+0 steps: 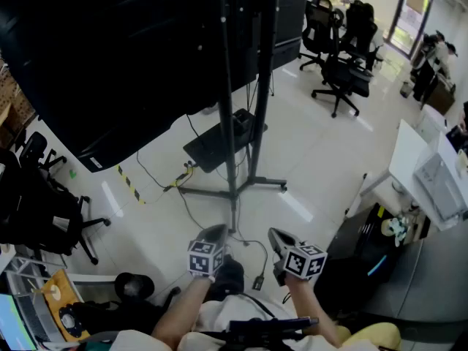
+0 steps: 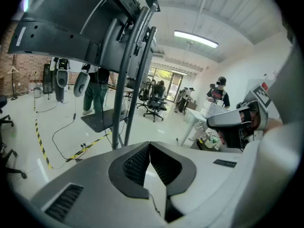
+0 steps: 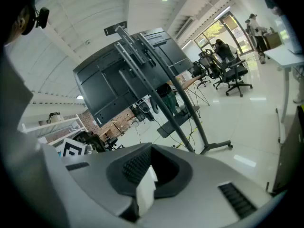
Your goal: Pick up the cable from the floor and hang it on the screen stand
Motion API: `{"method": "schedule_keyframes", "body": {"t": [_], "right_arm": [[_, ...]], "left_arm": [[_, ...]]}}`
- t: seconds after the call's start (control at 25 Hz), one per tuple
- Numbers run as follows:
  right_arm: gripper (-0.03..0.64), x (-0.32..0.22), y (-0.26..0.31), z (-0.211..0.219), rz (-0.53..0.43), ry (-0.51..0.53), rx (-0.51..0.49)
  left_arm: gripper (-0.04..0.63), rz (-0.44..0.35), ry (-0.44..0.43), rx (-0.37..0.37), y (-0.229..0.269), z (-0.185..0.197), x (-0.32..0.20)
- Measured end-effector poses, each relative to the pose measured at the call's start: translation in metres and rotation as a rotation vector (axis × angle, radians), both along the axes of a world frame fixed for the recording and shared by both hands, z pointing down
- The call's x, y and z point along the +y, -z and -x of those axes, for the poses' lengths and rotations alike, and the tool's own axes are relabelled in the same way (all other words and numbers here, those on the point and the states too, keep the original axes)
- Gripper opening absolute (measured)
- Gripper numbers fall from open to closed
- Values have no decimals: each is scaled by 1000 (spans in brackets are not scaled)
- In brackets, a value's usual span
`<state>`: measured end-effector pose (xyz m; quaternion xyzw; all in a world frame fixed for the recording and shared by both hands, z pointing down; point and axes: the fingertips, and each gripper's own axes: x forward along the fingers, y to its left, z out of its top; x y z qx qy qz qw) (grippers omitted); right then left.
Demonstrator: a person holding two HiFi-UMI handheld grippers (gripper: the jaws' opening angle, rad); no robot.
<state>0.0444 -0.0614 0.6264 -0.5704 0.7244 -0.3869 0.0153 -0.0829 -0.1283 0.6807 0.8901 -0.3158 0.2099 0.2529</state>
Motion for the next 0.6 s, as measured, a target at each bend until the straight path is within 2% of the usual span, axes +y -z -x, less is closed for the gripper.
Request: {"method": "schedule_keyframes", "body": {"t": [0.24,0.32,0.52,0.6], "right_arm": [[6,-72,-7,-10,18,-23,-7],[6,-93,-7,-14,26,-27,-8],[6,-143,-9,-14,35,-23,-7],[6,-162,-14,-14,37,-20,3]], "left_arm": [[6,-16,57,-80,-33,11,-104],[63,-9,57,-104,-44,8,-130],[74,-19,76,-123,-59,6,-193],[109,-28,81,-122,-65,3,-215]]}}
